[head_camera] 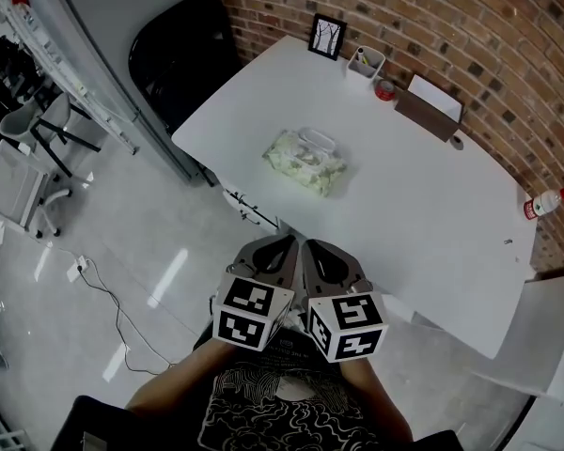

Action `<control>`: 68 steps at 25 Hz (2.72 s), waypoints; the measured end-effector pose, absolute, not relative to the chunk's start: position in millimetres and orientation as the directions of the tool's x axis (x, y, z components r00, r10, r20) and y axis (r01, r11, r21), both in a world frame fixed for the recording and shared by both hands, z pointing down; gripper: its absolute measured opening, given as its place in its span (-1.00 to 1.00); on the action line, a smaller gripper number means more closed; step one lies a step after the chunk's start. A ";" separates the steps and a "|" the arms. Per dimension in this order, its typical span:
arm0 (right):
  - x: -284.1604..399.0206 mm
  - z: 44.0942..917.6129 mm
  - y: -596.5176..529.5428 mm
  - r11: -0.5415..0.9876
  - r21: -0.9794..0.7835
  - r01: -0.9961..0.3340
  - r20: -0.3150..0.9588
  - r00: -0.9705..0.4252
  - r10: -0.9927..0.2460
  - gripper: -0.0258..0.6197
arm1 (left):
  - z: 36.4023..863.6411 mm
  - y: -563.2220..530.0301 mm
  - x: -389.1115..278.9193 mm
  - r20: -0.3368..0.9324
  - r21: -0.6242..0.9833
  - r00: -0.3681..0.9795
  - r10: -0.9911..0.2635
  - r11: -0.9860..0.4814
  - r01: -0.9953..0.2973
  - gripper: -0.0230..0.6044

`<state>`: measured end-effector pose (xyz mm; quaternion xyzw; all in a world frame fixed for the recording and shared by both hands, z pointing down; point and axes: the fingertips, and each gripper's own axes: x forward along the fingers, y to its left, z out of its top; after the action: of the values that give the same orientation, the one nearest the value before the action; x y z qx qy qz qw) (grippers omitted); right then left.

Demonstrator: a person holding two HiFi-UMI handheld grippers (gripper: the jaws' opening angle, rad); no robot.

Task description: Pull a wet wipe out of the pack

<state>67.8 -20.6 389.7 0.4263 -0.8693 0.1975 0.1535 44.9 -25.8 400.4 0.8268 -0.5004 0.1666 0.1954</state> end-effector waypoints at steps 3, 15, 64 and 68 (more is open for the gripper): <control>63.6 391.0 -28.2 0.563 -0.208 -0.800 0.439 -0.590 -0.677 -0.86 | 401.5 -34.3 41.6 0.468 0.163 0.441 -0.766 -0.416 -0.895 -0.89; 52.6 399.9 -79.5 0.552 -0.205 -0.808 0.449 -0.579 -0.680 -0.86 | 407.2 -90.3 29.2 0.460 0.163 0.453 -0.764 -0.429 -0.889 -0.89; 50.1 478.1 -229.0 0.345 -0.161 -0.925 0.662 -0.361 -0.657 -0.74 | 450.3 -234.9 -7.7 0.542 0.186 0.520 -0.660 -0.509 -0.840 -0.88; 49.3 479.5 -232.0 0.351 -0.169 -0.921 0.662 -0.370 -0.652 -0.75 | 451.3 -237.4 -10.0 0.543 0.194 0.521 -0.659 -0.505 -0.841 -0.89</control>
<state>49.3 -232.0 479.5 0.5023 -0.7828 0.2686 0.2506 -10.0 -237.4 451.3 0.8430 -0.4448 0.2046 0.2227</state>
